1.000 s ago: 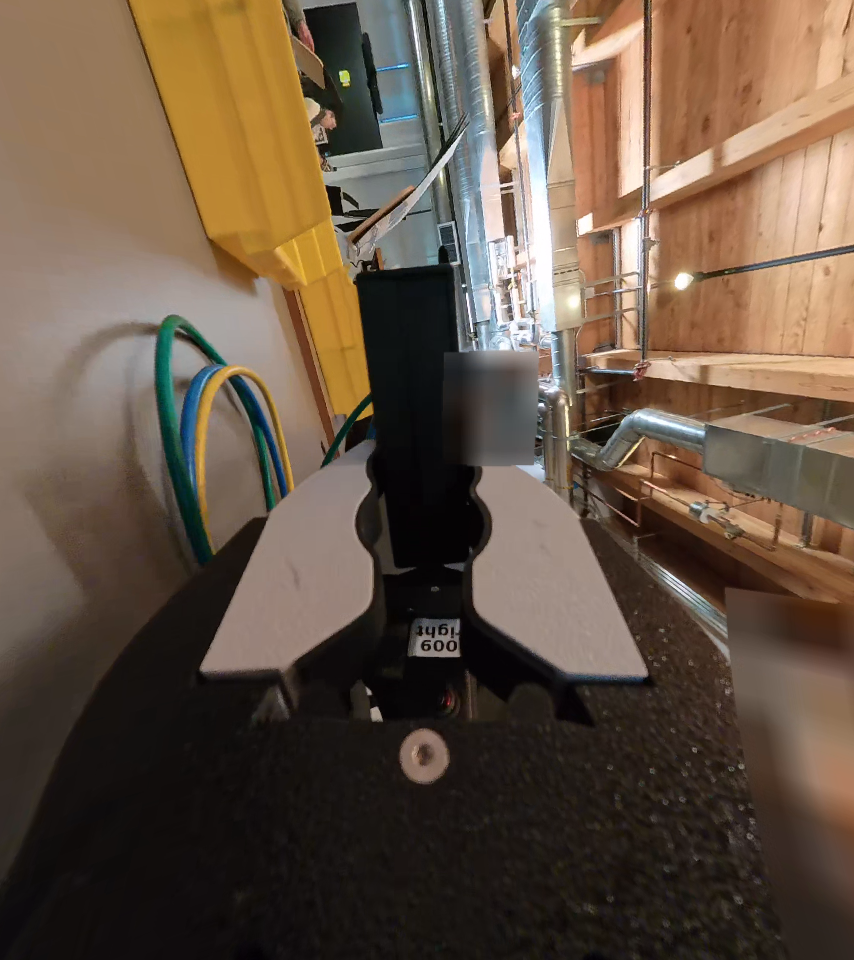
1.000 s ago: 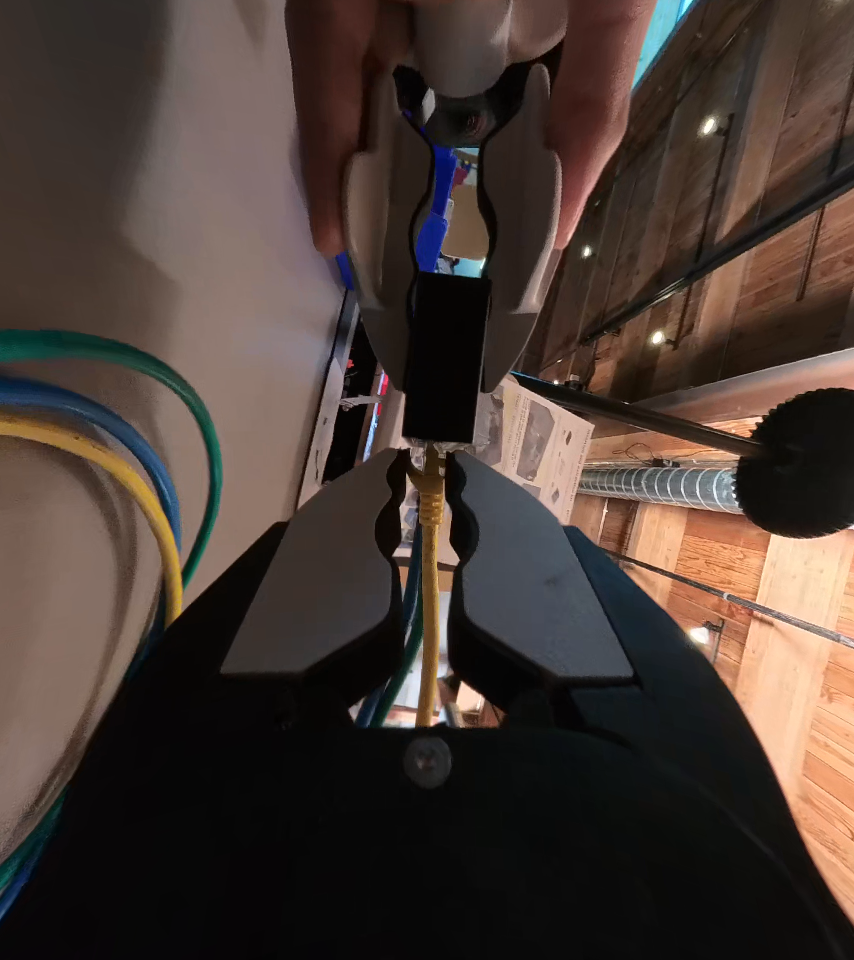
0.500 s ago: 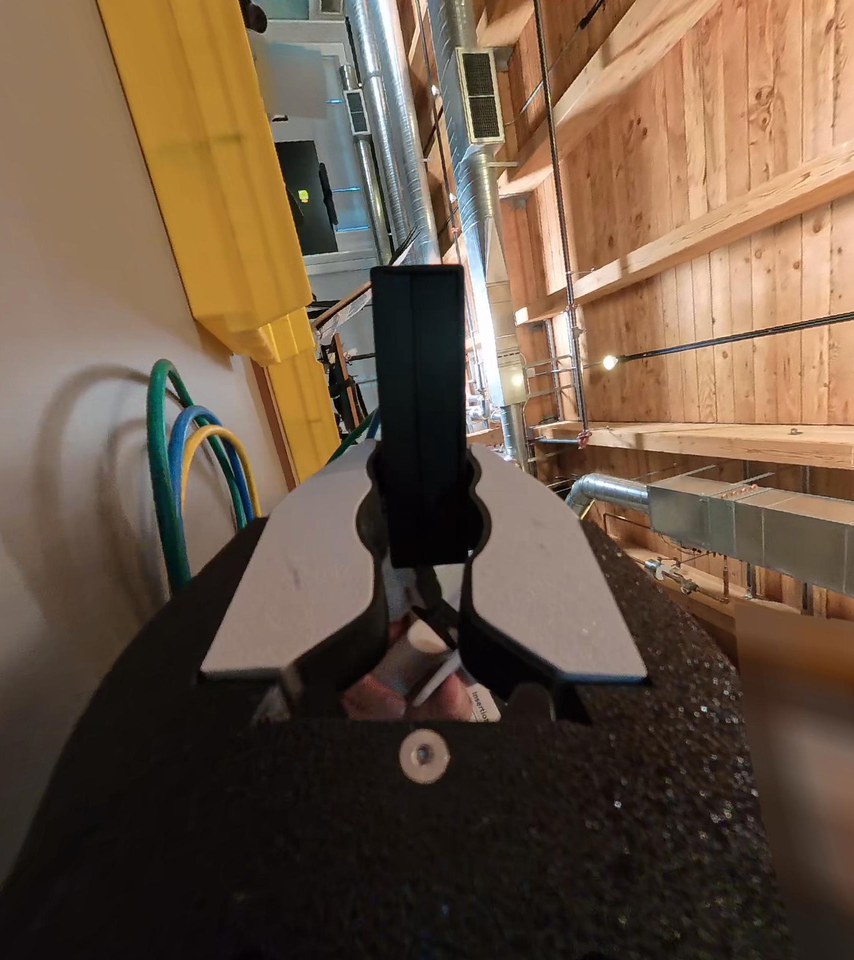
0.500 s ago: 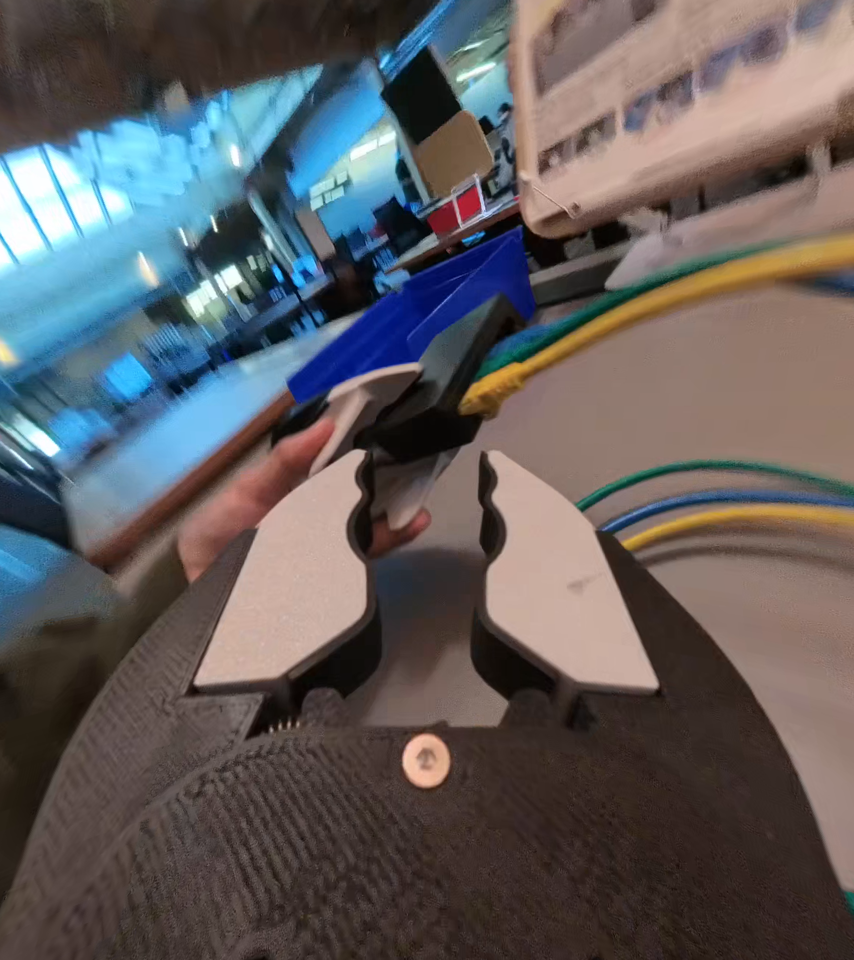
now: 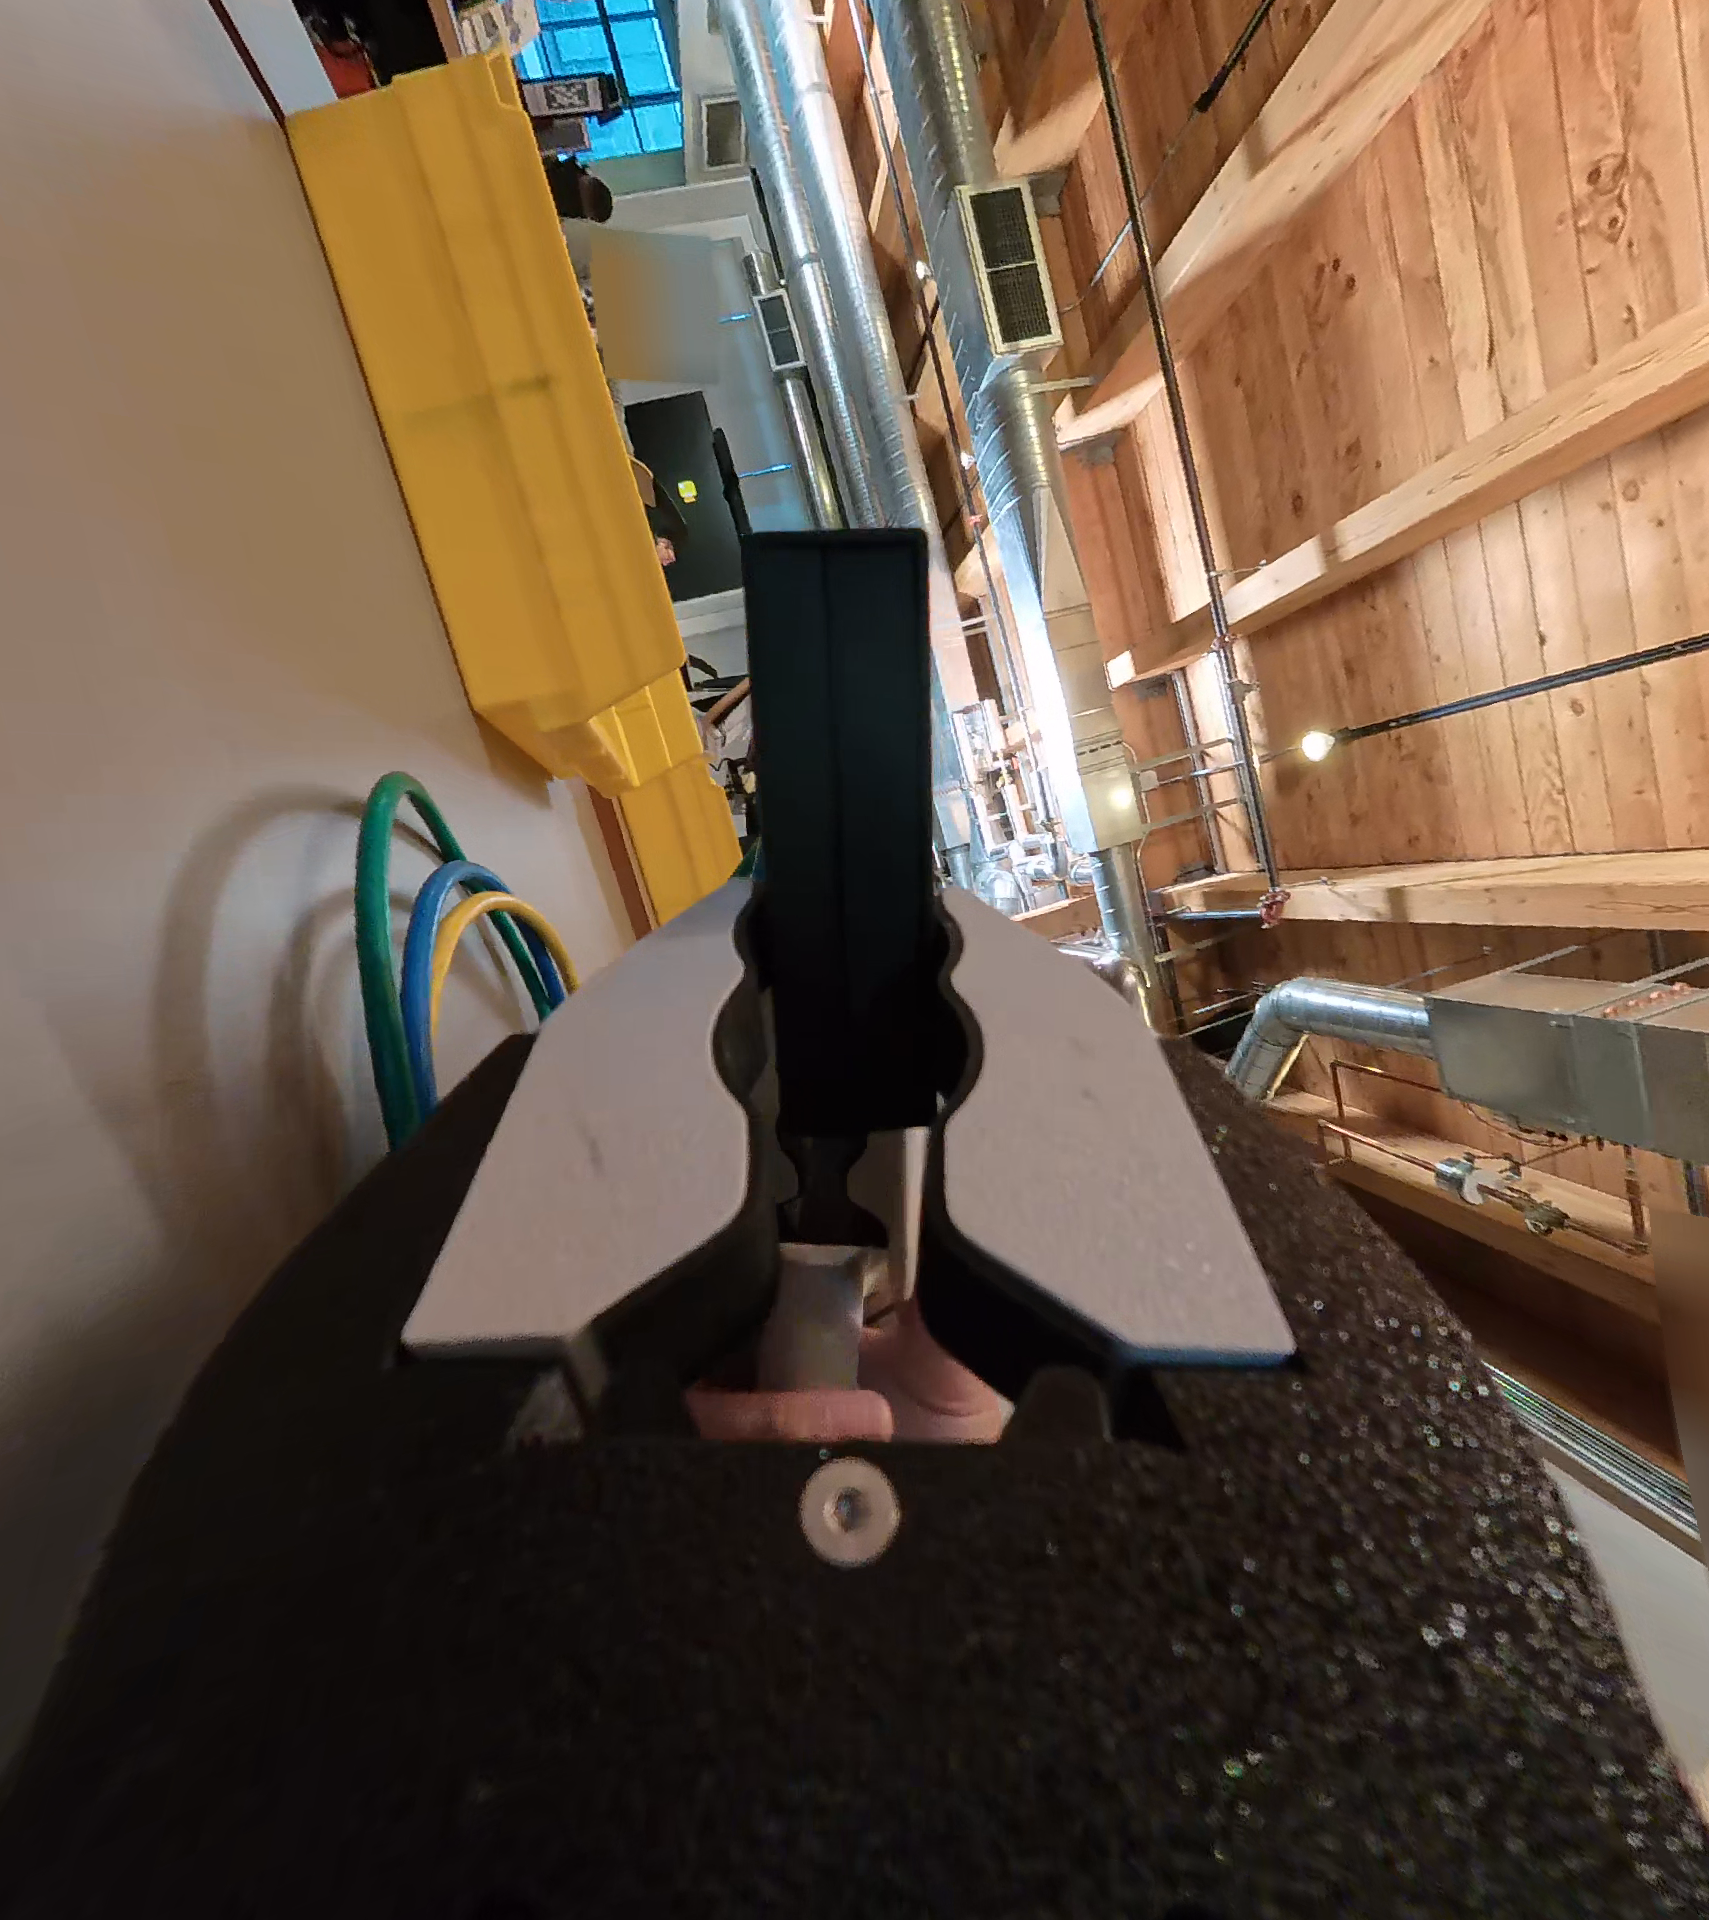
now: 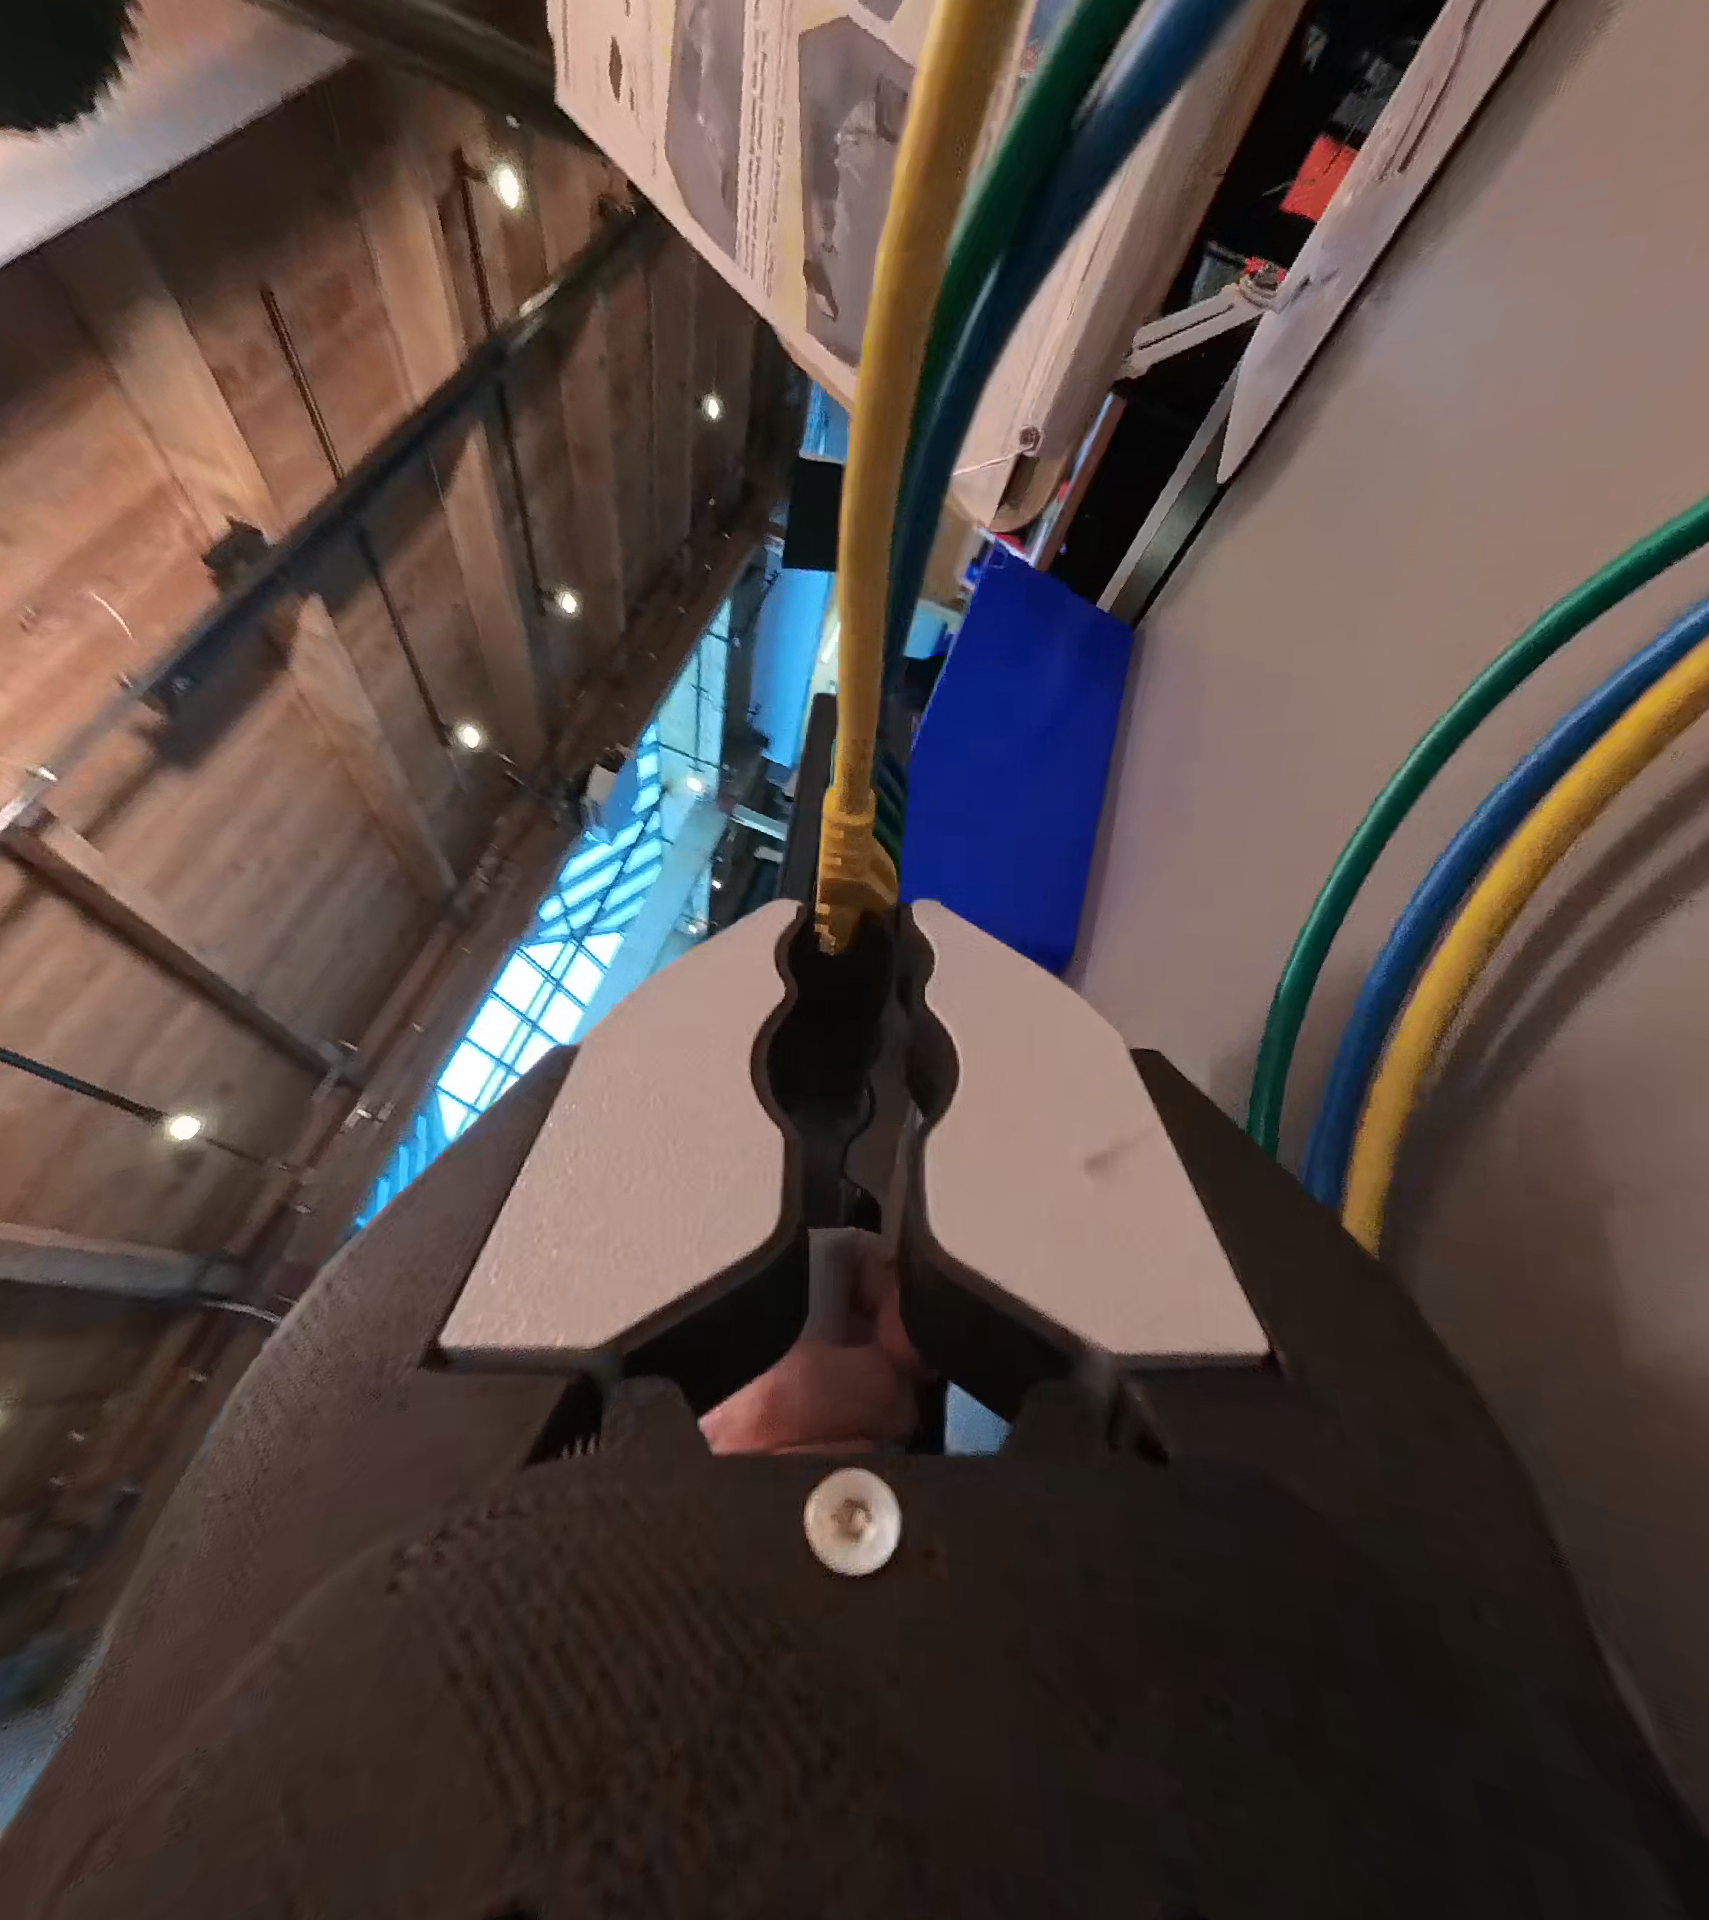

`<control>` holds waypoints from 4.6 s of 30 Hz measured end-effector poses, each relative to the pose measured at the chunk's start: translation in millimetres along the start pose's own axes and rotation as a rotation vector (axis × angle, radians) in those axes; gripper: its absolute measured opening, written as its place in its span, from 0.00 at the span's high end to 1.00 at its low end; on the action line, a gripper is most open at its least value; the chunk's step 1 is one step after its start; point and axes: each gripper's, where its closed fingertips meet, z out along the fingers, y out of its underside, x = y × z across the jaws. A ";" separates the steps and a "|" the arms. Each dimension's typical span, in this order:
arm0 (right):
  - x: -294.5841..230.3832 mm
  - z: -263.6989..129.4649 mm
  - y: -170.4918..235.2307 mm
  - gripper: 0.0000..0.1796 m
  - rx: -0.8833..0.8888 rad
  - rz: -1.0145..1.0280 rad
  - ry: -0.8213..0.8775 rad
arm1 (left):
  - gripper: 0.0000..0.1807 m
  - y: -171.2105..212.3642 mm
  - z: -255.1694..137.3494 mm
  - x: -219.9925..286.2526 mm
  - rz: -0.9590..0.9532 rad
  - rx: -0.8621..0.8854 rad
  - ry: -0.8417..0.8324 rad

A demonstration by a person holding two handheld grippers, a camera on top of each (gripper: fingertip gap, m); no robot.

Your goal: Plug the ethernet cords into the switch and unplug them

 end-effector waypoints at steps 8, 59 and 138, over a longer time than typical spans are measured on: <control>6.2 0.9 -6.0 0.92 0.079 0.056 0.024 | 0.85 2.4 2.1 -4.1 0.018 0.019 -0.007; 12.7 5.5 0.5 0.92 0.004 0.057 0.017 | 0.85 4.9 -3.9 -9.2 0.147 0.208 -0.004; 104.5 -88.4 -141.6 0.97 -1.157 -1.150 0.661 | 0.85 -65.3 -53.5 4.4 0.318 0.248 -0.038</control>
